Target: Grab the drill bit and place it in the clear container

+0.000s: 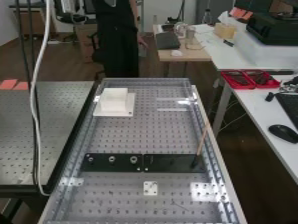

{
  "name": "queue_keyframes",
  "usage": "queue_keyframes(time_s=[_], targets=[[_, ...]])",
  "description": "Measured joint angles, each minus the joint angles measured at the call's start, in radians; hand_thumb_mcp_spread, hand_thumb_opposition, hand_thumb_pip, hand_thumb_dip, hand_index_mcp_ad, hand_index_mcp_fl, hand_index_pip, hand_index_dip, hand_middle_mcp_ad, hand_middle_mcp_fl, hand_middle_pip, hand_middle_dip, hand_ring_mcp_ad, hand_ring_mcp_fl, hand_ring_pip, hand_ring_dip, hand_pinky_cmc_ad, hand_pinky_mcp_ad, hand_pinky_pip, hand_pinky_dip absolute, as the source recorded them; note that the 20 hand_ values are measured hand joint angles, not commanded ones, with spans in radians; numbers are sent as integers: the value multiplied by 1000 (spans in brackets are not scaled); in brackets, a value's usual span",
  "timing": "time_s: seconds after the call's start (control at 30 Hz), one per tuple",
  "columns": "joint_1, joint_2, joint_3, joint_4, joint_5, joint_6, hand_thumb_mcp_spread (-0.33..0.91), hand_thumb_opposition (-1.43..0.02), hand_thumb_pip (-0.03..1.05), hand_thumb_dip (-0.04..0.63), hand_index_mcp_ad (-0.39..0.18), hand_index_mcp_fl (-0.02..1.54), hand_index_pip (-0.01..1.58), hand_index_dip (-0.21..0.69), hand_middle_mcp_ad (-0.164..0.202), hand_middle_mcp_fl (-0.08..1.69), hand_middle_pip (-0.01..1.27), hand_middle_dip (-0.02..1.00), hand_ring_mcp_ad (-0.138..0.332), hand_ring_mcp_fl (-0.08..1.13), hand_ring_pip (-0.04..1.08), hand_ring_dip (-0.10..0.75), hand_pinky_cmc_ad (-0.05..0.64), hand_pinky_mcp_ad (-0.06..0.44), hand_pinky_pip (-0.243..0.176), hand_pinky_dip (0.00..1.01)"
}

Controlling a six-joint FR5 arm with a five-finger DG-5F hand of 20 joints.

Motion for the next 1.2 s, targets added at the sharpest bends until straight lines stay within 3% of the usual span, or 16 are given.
queue_keyframes(time_s=[1.2], targets=[[0,0,0,-1,1,1,106,-646,143,7,79,40,93,-45,140,37,157,75,250,51,103,0,312,234,-63,244]])
